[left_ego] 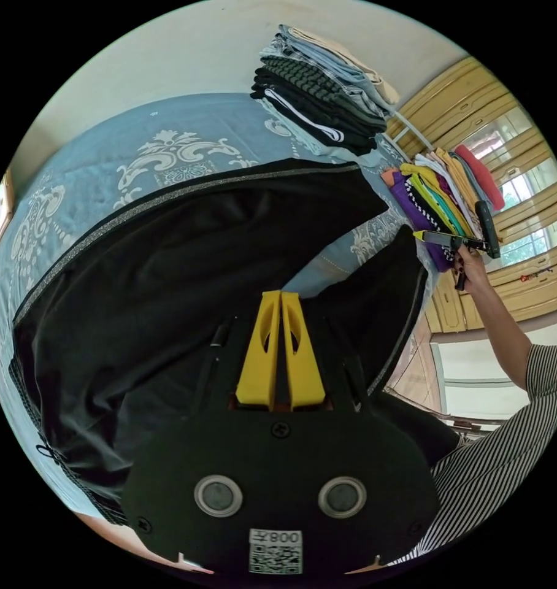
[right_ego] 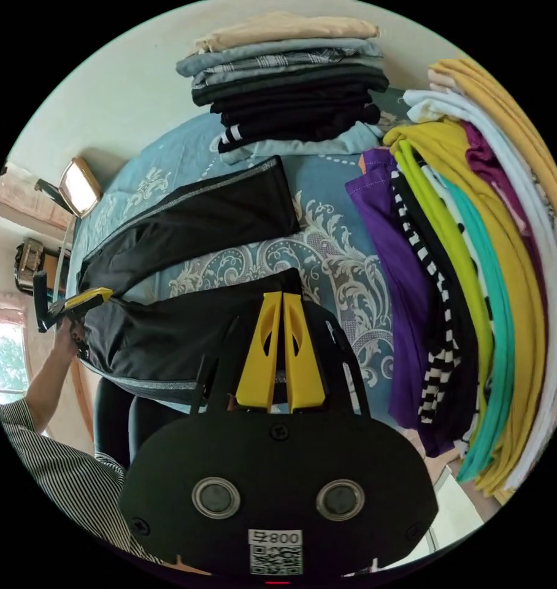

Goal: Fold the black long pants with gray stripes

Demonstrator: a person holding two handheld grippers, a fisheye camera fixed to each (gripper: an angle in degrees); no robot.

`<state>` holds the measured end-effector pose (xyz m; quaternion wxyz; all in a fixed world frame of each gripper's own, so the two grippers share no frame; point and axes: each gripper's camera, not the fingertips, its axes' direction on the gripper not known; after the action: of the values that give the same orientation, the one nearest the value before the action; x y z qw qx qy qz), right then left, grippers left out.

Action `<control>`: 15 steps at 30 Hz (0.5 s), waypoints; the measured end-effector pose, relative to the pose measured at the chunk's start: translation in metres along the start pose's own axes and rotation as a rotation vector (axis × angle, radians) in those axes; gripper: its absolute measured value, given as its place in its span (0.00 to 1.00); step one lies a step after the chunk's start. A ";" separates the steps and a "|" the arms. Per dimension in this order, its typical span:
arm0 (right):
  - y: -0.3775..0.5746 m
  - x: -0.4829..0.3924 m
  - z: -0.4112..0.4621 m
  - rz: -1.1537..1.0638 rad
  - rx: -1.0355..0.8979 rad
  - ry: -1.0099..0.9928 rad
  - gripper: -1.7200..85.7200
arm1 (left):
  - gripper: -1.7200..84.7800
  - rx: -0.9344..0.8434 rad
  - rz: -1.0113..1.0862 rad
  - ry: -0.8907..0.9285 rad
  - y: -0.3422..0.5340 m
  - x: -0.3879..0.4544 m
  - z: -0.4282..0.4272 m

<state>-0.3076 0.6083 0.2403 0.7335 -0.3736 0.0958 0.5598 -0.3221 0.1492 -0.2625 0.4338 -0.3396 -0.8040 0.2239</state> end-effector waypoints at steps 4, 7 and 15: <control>-0.007 0.017 0.022 0.051 -0.100 -0.011 0.07 | 0.03 -0.032 -0.021 -0.017 0.009 0.002 0.002; 0.007 0.030 0.003 0.086 -0.039 -0.029 0.08 | 0.05 -0.007 -0.009 0.019 0.028 0.009 -0.010; 0.081 0.046 -0.006 0.061 -0.074 -0.009 0.10 | 0.07 -0.090 0.047 0.173 0.099 0.046 -0.015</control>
<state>-0.3622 0.6461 0.1743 0.7021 -0.3950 0.0829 0.5867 -0.2923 0.2507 -0.2945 0.4803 -0.3957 -0.7646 0.1675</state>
